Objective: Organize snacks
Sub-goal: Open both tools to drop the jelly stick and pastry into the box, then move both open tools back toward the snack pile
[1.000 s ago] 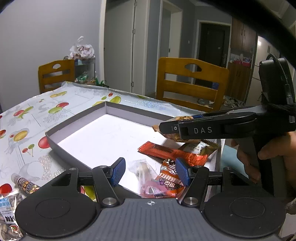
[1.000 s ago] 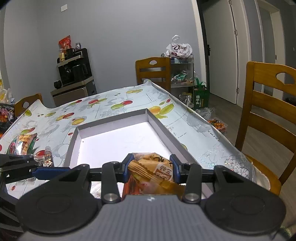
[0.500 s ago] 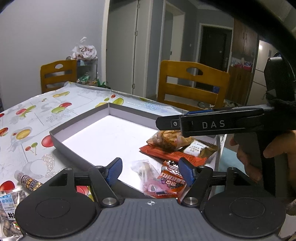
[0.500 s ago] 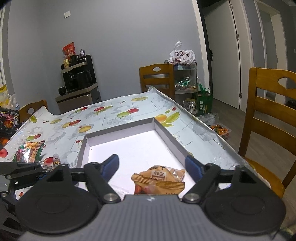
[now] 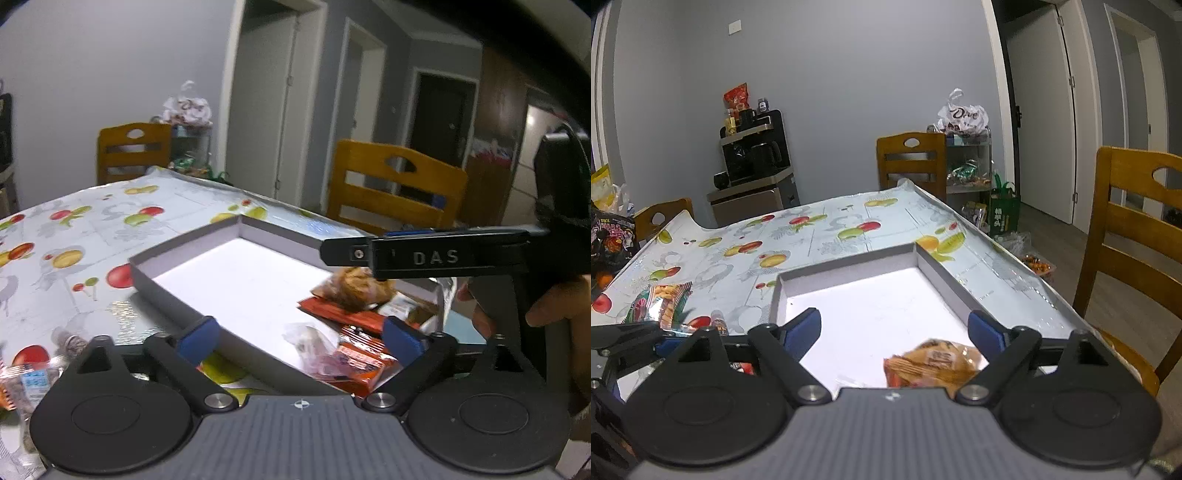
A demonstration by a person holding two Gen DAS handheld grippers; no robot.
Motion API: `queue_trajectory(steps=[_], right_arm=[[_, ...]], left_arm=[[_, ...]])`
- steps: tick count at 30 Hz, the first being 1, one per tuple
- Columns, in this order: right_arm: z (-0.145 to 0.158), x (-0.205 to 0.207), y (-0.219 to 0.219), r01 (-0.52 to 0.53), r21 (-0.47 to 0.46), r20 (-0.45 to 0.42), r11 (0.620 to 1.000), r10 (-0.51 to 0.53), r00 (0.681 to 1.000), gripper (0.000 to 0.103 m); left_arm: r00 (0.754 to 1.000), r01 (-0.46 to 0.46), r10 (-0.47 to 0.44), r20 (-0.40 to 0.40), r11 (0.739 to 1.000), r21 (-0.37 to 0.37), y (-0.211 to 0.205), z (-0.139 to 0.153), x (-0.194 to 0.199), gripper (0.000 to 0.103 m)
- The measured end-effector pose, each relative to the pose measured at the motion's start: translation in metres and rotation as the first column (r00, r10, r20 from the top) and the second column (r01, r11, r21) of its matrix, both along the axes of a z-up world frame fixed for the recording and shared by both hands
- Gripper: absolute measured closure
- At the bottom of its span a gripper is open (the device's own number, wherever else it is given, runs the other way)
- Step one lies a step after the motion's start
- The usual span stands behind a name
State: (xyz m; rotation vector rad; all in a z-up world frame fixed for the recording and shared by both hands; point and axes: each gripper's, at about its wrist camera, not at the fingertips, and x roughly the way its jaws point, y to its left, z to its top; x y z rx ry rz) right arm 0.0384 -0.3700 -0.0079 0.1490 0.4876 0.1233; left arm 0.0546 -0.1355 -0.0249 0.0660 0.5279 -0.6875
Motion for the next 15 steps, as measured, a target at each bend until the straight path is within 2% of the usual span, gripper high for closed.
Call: queue_trajectory(steps=[7, 15], right_arm=[[0.017, 0.000, 0.015, -0.004, 0.005, 0.033, 1.000, 0.004, 0.999, 0.002], [0.028, 0.004, 0.038, -0.036, 0.008, 0.039, 0.999, 0.036, 0.999, 0.001]], left_arm=[[0.999, -0.048, 0.048, -0.009, 0.998, -0.028, 0.022, 0.005, 0.002, 0.000], [0.995, -0.100, 0.101, 0.017, 0.994, -0.039, 0.051, 0.014, -0.002, 0.000]])
